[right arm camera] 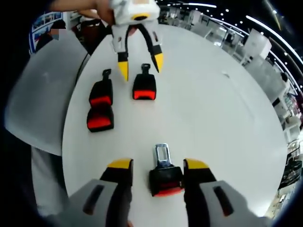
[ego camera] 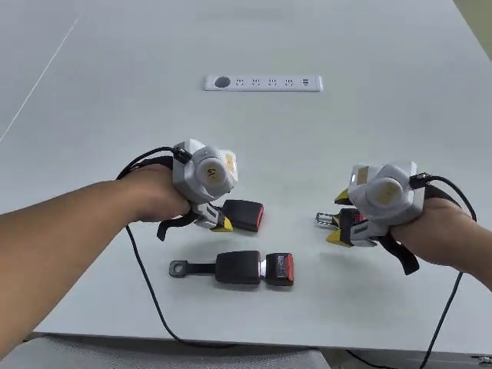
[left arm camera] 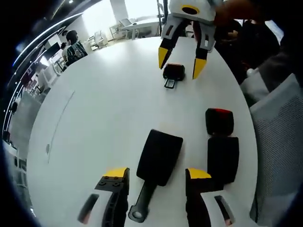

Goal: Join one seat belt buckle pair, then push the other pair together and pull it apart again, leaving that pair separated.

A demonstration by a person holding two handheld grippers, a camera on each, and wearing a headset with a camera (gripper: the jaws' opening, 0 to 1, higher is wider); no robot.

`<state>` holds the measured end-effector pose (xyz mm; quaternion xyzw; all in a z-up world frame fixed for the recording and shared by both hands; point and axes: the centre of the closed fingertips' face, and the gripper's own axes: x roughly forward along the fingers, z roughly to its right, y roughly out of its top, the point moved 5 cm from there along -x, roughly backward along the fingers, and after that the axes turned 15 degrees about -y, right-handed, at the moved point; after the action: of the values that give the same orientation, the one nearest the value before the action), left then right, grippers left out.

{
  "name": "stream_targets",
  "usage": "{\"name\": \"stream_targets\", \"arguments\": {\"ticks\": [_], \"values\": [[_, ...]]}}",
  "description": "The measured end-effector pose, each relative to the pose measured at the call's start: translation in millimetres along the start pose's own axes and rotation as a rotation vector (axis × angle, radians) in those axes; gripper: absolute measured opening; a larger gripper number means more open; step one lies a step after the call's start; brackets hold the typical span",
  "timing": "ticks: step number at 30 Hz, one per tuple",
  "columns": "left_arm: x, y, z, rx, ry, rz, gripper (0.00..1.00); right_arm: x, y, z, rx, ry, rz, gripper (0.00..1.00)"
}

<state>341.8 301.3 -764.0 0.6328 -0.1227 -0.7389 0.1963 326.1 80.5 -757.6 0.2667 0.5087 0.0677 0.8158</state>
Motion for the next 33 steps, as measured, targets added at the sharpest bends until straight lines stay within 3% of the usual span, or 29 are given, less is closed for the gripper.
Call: {"name": "stream_targets", "arguments": {"ticks": [2,6,9,11,15,17,19,26,33], "values": [[1.5,-4.9,-3.4,0.021,0.008,-0.042,0.51,-0.1,-8.1,4.0,0.003,-0.005,-0.014,0.42],[4.1,-3.7,-10.6,0.022,0.006,-0.024,0.49,1.7,-17.7,7.7,0.006,0.002,-0.034,0.42],[6.3,-1.8,-13.2,0.046,0.005,-0.035,0.44,6.3,-24.3,8.3,0.0,0.011,-0.051,0.4],[8.2,-1.2,-15.5,0.028,-0.008,-0.032,0.44,6.6,-27.2,7.0,0.016,0.029,-0.062,0.37],[13.9,-1.7,-11.8,0.032,-0.045,-0.038,0.34,5.2,-27.3,4.0,-0.002,0.037,-0.054,0.34],[12.9,-2.3,-13.1,0.015,-0.04,-0.037,0.33,7.4,-29.1,3.8,-0.053,0.038,-0.067,0.34],[13.6,-2.7,-12.2,0.038,-0.046,-0.042,0.33,9.1,-27.4,3.1,-0.069,0.051,-0.084,0.34],[16.5,1.2,-10.6,0.068,-0.068,-0.107,0.32,13.6,-26.5,5.1,-0.066,0.091,-0.095,0.33],[16.8,0.1,-9.6,0.05,-0.066,-0.12,0.32,16.9,-21.1,3.9,-0.038,0.073,-0.093,0.33]]}}
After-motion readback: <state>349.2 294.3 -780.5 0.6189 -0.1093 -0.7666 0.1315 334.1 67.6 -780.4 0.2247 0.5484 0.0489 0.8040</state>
